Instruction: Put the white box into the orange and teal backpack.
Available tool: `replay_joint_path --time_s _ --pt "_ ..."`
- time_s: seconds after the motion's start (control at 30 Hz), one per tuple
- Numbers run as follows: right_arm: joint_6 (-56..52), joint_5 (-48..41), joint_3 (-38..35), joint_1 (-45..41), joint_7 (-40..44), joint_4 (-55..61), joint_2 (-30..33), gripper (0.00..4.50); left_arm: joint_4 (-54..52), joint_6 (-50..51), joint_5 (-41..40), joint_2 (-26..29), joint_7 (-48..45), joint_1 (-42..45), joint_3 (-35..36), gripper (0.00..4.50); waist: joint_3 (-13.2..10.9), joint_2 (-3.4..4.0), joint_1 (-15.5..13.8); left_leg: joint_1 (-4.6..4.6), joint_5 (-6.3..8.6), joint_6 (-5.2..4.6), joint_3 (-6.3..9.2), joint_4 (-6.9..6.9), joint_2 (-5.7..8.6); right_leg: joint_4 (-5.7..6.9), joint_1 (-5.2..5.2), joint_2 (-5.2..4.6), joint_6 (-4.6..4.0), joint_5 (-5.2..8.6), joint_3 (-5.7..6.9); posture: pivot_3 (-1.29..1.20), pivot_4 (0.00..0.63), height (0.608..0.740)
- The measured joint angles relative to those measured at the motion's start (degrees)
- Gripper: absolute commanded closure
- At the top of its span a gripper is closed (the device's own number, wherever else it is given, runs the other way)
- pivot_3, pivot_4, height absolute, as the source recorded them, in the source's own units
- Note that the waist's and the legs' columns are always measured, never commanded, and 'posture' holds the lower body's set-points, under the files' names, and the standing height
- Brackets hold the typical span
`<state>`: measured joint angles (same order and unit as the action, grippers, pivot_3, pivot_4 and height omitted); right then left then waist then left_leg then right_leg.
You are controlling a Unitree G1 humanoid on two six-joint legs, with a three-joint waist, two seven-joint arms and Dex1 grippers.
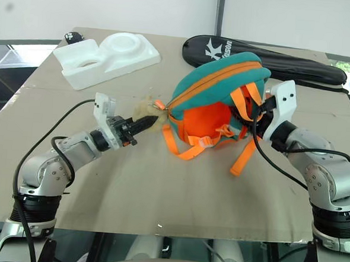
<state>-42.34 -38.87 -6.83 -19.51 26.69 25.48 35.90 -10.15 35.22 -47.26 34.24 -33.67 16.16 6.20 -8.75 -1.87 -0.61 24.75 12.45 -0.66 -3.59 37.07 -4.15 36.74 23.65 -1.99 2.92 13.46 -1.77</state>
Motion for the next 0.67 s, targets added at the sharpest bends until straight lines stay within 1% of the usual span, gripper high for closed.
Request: replay_joint_path --time_s 0.03,0.1,0.13,0.2,0.3,0.4,0.43,0.47,0.57,0.63,0.67 --pt "0.26 0.02 -0.01 1.03 1.19 0.63 0.79 0.03 0.00 -0.70 0.61 0.53 -0.76 -0.48 0.19 1.16 0.00 0.00 0.00 0.00 0.00 0.00 0.00 0.00 0.00 -0.01 0.00 0.00 0.00 0.00 0.00 0.00 0.150 0.740" --pt "1.41 -0.44 -1.30 5.18 6.02 2.38 4.02 0.00 -0.99 -2.27 2.38 2.19 -3.30 -2.71 0.93 0.22 0.00 0.00 -0.02 -0.01 0.00 0.00 0.00 -0.01 -0.01 -0.03 -0.02 -0.01 -0.01 0.01 0.00 0.00 0.150 0.740" --pt "2.03 -0.83 -2.97 7.93 8.70 3.41 6.06 0.00 -2.34 -2.97 2.85 3.41 -4.96 -5.03 1.92 0.09 -0.01 0.00 -0.01 0.01 0.01 0.00 -0.01 -0.02 -0.02 -0.06 0.00 -0.02 -0.05 0.04 0.00 0.00 0.150 0.740" --pt "3.30 -1.06 -7.16 12.56 12.63 3.87 9.18 0.00 -4.97 -3.90 3.20 5.69 -7.93 -10.09 4.49 0.09 -0.01 0.00 0.02 -0.02 0.01 0.00 -0.04 -0.04 -0.02 -0.11 -0.01 -0.05 -0.09 0.07 -0.01 0.00 0.150 0.740" --pt "6.16 -1.02 -11.84 17.14 17.59 3.96 11.35 0.00 -7.80 -5.89 4.78 7.57 -11.27 -15.84 6.58 0.09 -0.01 0.00 0.00 -0.09 0.01 0.00 -0.03 -0.04 -0.05 -0.09 -0.03 -0.04 -0.16 0.10 -0.01 0.00 0.150 0.740" --pt "9.45 0.26 -15.21 23.20 21.33 3.74 12.01 0.00 -10.20 -7.27 6.05 8.75 -13.38 -21.96 8.62 0.09 0.01 -0.01 -0.03 -0.13 0.01 0.00 -0.03 0.01 -0.06 -0.08 -0.06 -0.06 -0.17 0.11 -0.01 0.00 0.150 0.740" --pt "11.35 1.35 -16.83 27.26 22.99 3.25 12.01 0.00 -11.04 -7.98 6.70 8.87 -14.07 -25.42 10.25 0.09 0.02 -0.03 -0.11 -0.11 0.01 0.00 -0.04 0.04 -0.06 -0.08 -0.06 -0.07 -0.17 0.11 -0.01 0.00 0.150 0.740" --pt "12.21 2.44 -17.57 29.38 23.77 2.26 11.88 0.00 -11.18 -8.14 7.04 8.86 -14.24 -27.23 11.33 0.09 0.02 -0.03 -0.12 -0.13 0.01 0.00 -0.05 0.07 -0.06 -0.08 -0.08 -0.10 -0.17 0.11 -0.01 0.00 0.150 0.740" --pt "16.08 4.93 -19.46 33.83 25.57 0.76 11.59 0.00 -12.67 -9.30 7.90 8.87 -15.02 -31.20 13.53 0.09 0.04 -0.05 -0.10 -0.14 0.01 0.00 -0.08 0.12 -0.06 -0.08 -0.06 -0.13 -0.16 0.11 -0.01 0.00 0.150 0.740" --pt "16.86 5.79 -19.93 34.97 25.99 0.03 11.43 0.00 -12.86 -9.47 8.04 8.87 -15.13 -32.12 14.07 0.09 0.04 -0.05 -0.09 -0.15 0.01 0.00 -0.08 0.12 -0.06 -0.08 -0.05 -0.13 -0.16 0.11 -0.01 0.00 0.150 0.740" --pt "19.14 7.05 -20.24 35.98 26.87 -0.80 11.05 0.00 -13.40 -10.06 8.52 8.86 -15.44 -33.14 14.69 0.09 0.05 -0.03 -0.08 -0.19 0.01 0.00 -0.08 0.11 -0.07 -0.07 -0.04 -0.12 -0.16 0.11 -0.01 0.00 0.150 0.740"
